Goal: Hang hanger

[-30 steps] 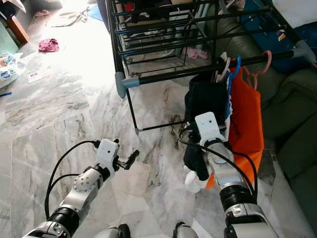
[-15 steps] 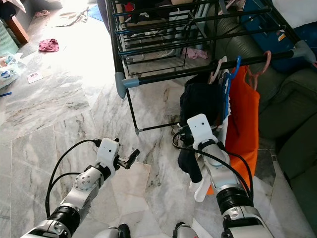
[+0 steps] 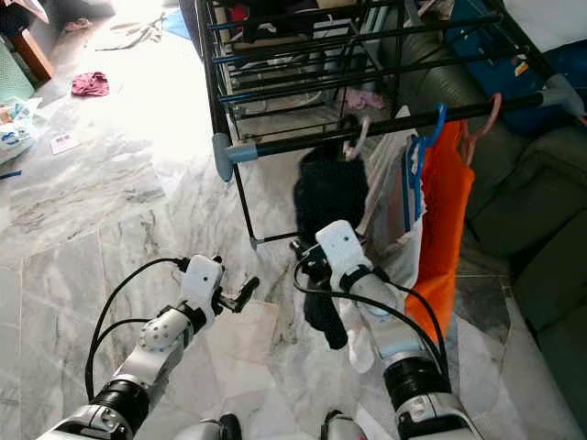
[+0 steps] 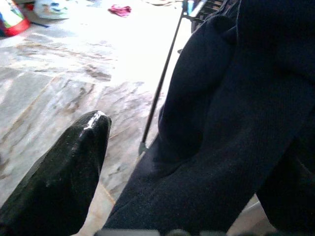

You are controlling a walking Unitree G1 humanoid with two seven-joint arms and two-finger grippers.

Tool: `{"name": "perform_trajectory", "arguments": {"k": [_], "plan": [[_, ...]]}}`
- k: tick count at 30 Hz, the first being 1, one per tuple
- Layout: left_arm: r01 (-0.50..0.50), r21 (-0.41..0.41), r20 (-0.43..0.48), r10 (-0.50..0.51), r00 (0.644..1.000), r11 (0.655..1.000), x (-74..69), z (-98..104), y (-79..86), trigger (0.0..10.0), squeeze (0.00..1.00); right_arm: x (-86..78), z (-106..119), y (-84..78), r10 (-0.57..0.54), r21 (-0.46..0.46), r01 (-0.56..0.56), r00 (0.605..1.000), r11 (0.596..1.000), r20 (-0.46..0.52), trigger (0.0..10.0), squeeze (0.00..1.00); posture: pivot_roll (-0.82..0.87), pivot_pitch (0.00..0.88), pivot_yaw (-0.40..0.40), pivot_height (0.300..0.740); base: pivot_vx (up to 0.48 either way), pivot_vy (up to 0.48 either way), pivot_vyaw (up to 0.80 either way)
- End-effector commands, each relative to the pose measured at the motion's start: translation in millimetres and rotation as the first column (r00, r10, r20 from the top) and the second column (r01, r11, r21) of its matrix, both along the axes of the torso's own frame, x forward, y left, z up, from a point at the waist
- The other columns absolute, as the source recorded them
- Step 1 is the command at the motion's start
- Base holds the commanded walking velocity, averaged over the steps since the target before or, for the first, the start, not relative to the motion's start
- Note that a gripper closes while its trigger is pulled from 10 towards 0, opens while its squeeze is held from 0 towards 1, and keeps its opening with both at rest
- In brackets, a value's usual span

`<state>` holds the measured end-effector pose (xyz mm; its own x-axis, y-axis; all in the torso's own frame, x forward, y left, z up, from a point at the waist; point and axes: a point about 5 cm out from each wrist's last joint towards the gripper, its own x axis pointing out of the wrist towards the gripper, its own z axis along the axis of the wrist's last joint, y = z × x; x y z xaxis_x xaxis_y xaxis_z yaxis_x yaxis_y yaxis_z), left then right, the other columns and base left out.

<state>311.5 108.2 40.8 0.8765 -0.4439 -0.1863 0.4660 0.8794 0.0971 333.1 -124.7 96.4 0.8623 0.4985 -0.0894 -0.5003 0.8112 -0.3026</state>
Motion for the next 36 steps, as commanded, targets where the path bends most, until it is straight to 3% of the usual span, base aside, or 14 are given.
{"name": "perform_trajectory", "arguments": {"k": [1, 7, 8, 10, 11, 12, 13, 14, 16, 26, 30, 31, 36], "plan": [[-0.001, 0.021, -0.025, 0.001, 1.0, 1.0, -1.7, -4.6, 1.6, 10.0, 0.0, -8.6, -9.3, 7.9, 0.061, -0.006, -0.061, 0.997, 0.998, -0.036, 0.0, 0.0, -0.03, 0.201, 0.088, 0.74, 0.0, 0.0, 0.0], [0.004, 0.022, -0.026, -0.004, 1.0, 1.0, -1.7, -4.8, 0.1, 10.0, 0.0, -15.3, -18.4, 2.2, 0.07, -0.056, -0.074, 0.994, 0.996, -0.079, 0.0, 0.0, -0.03, 0.197, 0.089, 0.74, 0.0, 0.0, 0.0], [0.005, 0.022, -0.027, -0.005, 1.0, 1.0, -1.7, -4.8, -0.2, 10.0, 0.0, -14.6, -19.8, -1.6, 0.044, -0.072, -0.05, 0.995, 0.996, -0.084, 0.9, 0.0, -0.03, 0.196, 0.089, 0.74, 0.0, 0.0, 0.0], [0.006, 0.022, -0.027, -0.005, 1.0, 1.0, -1.8, -4.8, -0.4, 10.0, 0.0, -13.8, -20.6, -5.4, 0.018, -0.087, -0.025, 0.996, 0.996, -0.087, 0.9, 0.0, -0.03, 0.197, 0.09, 0.74, 0.0, 0.0, 0.0], [0.007, 0.021, -0.028, -0.006, 1.0, 1.0, -1.9, -5.0, -0.6, 10.0, 0.0, -9.8, -20.5, -15.8, -0.07, -0.088, 0.062, 0.994, 0.994, -0.089, 9.8, 0.0, -0.03, 0.195, 0.089, 0.74, 0.0, 0.0, 0.0], [0.007, 0.021, -0.028, -0.007, 1.0, 1.0, -1.9, -5.0, -0.8, 10.0, 0.0, -8.5, -19.9, -20.0, -0.101, -0.086, 0.093, 0.991, 0.992, -0.088, 10.0, 0.0, -0.03, 0.194, 0.088, 0.74, 0.0, 0.0, 0.0], [0.008, 0.021, -0.029, -0.007, 1.0, 1.0, -1.9, -5.1, -0.9, 10.0, 0.0, -7.6, -18.7, -24.1, -0.125, -0.084, 0.118, 0.989, 0.989, -0.084, 10.0, 0.27, -0.03, 0.194, 0.088, 0.74, 0.0, 0.0, 0.0], [0.009, 0.021, -0.029, -0.008, 1.0, 1.0, -1.9, -5.1, -1.0, 10.0, 0.0, -7.5, -18.0, -26.4, -0.135, -0.076, 0.129, 0.987, 0.989, -0.085, 10.0, 1.0, -0.03, 0.194, 0.089, 0.74, 0.0, 0.0, 0.0], [0.011, 0.022, -0.032, -0.011, 0.999, 1.0, -1.7, -5.1, -1.8, 10.0, 0.0, -7.3, -14.5, -34.8, -0.178, -0.078, 0.172, 0.981, 0.982, -0.074, 10.0, 1.0, -0.03, 0.193, 0.091, 0.74, 0.0, 0.0, 0.0], [0.019, 0.021, -0.036, -0.018, 0.999, 1.0, -0.4, -4.2, -5.3, 10.0, 0.0, -3.7, -2.1, -41.7, -0.244, -0.038, 0.243, 0.969, 0.969, -0.03, 10.0, 1.0, -0.04, 0.189, 0.095, 0.74, 0.0, 0.0, 0.0], [0.016, 0.017, -0.036, -0.015, 0.999, 1.0, -0.4, -4.1, -6.0, 10.0, 0.0, -1.7, 9.8, -48.9, -0.296, -0.02, 0.297, 0.954, 0.955, 0.038, 10.0, 1.0, -0.04, 0.187, 0.095, 0.74, 0.0, 0.0, 0.0], [0.015, 0.017, -0.037, -0.014, 0.999, 1.0, -0.4, -4.3, -6.0, 10.0, 0.0, -0.6, 15.2, -57.6, -0.346, -0.027, 0.349, 0.936, 0.937, 0.07, 10.0, 0.0, -0.04, 0.187, 0.093, 0.74, 0.0, 0.0, 0.0], [0.013, 0.016, -0.039, -0.012, 0.999, 1.0, -0.5, -4.6, -6.0, 10.0, 0.0, 0.5, 20.9, -78.2, -0.445, -0.044, 0.45, 0.891, 0.892, 0.088, 10.0, 0.0, -0.04, 0.189, 0.094, 0.74, 0.0, 0.0, 0.0]]}}
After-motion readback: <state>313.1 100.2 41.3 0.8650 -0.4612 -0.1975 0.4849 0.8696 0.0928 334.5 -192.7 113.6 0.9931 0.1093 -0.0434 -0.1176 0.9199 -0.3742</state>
